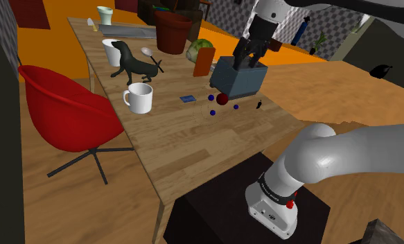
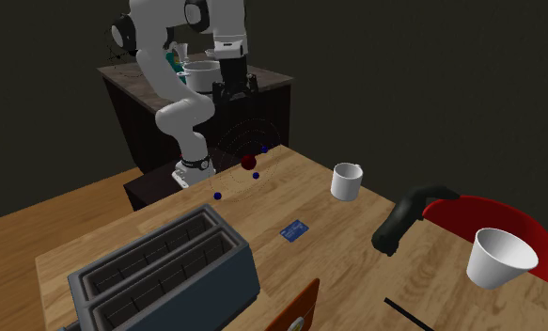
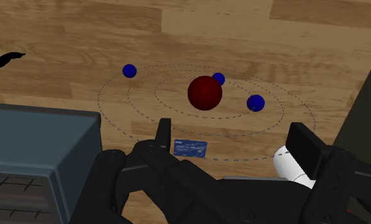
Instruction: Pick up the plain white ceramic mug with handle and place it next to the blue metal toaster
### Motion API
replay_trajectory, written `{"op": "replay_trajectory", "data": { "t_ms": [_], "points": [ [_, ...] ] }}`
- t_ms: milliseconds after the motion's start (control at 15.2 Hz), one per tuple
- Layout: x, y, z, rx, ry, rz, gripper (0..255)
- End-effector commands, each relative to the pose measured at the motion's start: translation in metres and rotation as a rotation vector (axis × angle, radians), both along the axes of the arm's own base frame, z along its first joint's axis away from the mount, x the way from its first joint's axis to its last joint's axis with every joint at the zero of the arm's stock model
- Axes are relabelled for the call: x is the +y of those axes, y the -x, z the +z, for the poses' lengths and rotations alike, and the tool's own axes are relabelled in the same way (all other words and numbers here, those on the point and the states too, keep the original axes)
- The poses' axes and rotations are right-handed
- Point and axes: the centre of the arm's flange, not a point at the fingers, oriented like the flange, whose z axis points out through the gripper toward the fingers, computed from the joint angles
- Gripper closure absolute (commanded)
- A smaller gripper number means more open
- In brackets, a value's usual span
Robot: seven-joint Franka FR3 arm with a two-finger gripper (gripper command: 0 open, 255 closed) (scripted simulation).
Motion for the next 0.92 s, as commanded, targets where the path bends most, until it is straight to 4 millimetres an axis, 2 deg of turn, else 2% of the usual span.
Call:
{"op": "replay_trajectory", "data": {
  "t_ms": [0,858],
  "points": [
    [0.0,0.0,0.0,0.0,0.0,0.0,0],
    [0.08,-0.135,-0.08,0.047,-0.012,-0.053,0]
  ]
}}
